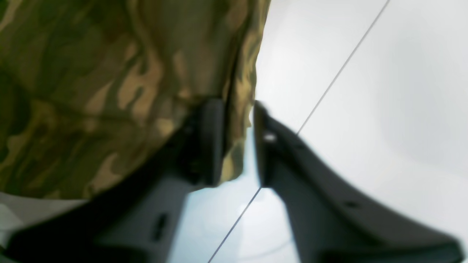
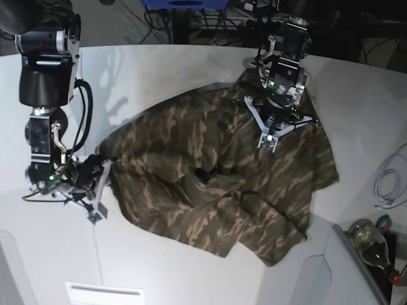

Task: Layout the t-shirt on the table in an organized manner, then fold the t-shirt properly
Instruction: 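Pull the shirt apart with both grippers, spreading it on the table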

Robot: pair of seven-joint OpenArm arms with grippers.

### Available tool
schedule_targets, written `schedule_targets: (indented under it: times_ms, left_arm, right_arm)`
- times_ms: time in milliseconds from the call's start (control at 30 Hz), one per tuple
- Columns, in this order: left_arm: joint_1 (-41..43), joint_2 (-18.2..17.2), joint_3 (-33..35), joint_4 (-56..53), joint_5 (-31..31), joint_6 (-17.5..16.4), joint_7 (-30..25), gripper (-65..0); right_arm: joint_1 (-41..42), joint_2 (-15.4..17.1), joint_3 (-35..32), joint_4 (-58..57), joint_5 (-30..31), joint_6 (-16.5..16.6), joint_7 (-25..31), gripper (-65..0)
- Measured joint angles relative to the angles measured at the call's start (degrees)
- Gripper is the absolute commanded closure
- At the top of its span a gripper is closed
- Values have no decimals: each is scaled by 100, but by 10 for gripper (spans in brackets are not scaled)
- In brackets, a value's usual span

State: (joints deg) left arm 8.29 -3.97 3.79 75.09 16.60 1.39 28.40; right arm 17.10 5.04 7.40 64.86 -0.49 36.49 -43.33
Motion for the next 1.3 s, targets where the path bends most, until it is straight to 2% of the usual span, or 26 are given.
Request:
schedule_targets:
  times_ms: [67,167,200,300,333,467,567,633,767,900,967,1000,1067,1100,1167,1233,1300]
  left_arm:
    - [0,-2,4,2,9,-4,11,0]
    - [-2,-4,4,2,11,-4,9,0]
    - [0,-2,2,2,9,-4,9,0]
    - [0,-2,4,2,13,-4,11,0]
    - [0,0,4,2,11,-4,11,0]
    - [0,-2,4,4,15,-4,11,0]
    - [2,-24,-4,11,11,-15,7,0]
    - [4,-31,-136,57,-11,-76,35,0]
    - [68,-72,-393,245,-20,-103,264,0]
    - [70,-83,-573,308,-13,-122,402,0]
    - [81,-90,-575,315,-11,-122,398,0]
    - [81,-90,-575,315,-11,-120,402,0]
    - [94,-85,-577,315,-11,-120,400,0]
    - [103,-85,-577,319,-11,-120,398,0]
    - [164,-87,-586,417,-39,-125,442,0]
    - [234,-79,-586,570,-37,-133,533,0]
    - [308,-48,-586,758,-39,-140,529,0]
  right_arm:
    - [0,-31,-2,-129,2,0,20,-249]
    - [22,-46,-2,-363,9,0,254,-207]
    - [39,-42,0,-457,-7,0,271,-182]
    - [98,-13,0,-662,13,0,284,-12]
    - [98,-9,0,-667,7,0,284,0]
    - [144,4,-2,-638,-2,0,326,-9]
    - [306,186,-17,-638,11,-17,330,-8]
    - [420,291,-11,-632,-26,-315,365,-8]
    - [476,505,-11,-621,-13,-304,365,-17]
    - [479,472,-13,-649,-17,-304,365,-57]
    - [476,459,-13,-649,-2,-315,391,-15]
    - [474,455,-13,-649,9,-433,391,0]
    - [474,444,-13,-649,-2,-911,387,-6]
    - [474,461,-13,-647,2,-1019,382,-11]
    - [466,474,-11,-575,-2,-1016,341,-29]
    - [376,459,-9,-299,33,-1016,133,-77]
    - [190,422,0,131,31,-1016,-254,-192]
